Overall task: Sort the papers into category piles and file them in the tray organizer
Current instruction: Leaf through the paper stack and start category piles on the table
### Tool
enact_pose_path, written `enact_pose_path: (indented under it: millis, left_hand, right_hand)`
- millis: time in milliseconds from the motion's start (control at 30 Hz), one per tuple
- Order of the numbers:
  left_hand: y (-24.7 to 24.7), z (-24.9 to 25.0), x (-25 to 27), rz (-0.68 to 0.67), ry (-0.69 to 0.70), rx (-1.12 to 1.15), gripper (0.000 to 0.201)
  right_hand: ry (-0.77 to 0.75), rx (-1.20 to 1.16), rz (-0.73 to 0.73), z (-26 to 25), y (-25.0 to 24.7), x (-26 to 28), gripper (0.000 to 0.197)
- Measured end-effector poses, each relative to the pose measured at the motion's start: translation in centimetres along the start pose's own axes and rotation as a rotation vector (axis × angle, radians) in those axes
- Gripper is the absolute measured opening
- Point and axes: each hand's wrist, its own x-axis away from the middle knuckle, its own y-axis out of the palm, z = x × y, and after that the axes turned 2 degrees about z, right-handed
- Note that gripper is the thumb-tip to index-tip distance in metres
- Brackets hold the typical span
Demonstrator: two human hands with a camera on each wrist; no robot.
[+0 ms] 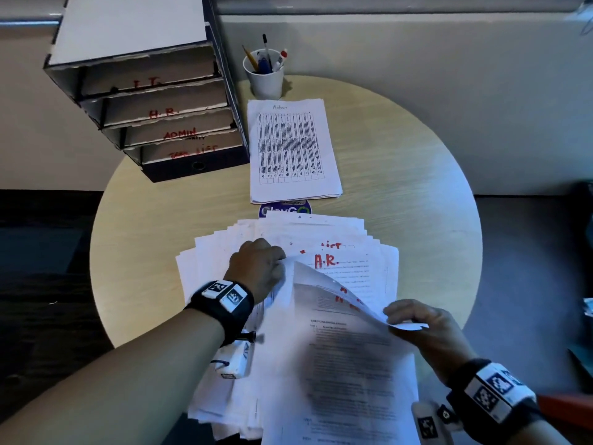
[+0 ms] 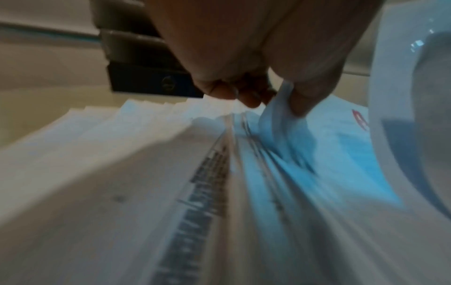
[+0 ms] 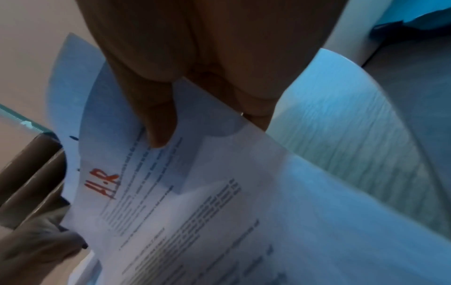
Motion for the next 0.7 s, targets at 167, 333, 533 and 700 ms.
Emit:
enact_pose_path:
  millis: [167,333,533,700]
  left_hand:
    - [-1.0,-0.2,1.9,0.168,0.178,0.166,0.040]
    - [-2.6,0.6,2.2,0.220,0.043,0.422,0.011]
    - [-3.2,1.1,0.6,0.191,0.077,0.232,0.020]
    - [-3.0,0.4,0.1,0.098,0.032,0.229,0.037]
  right_hand:
    - [0.010,0.071,-0.018,-0.3,-0.2,-0.5,0.014]
    - [0.029,-0.035,0.060,-1.7,0.4,-2.1,0.035]
    - [0.068,-0.020,0.222,-4.3,2.3,-5.0,0.020]
    - [0.091,0.122,0.324,-2.7,2.3,-5.4,0.017]
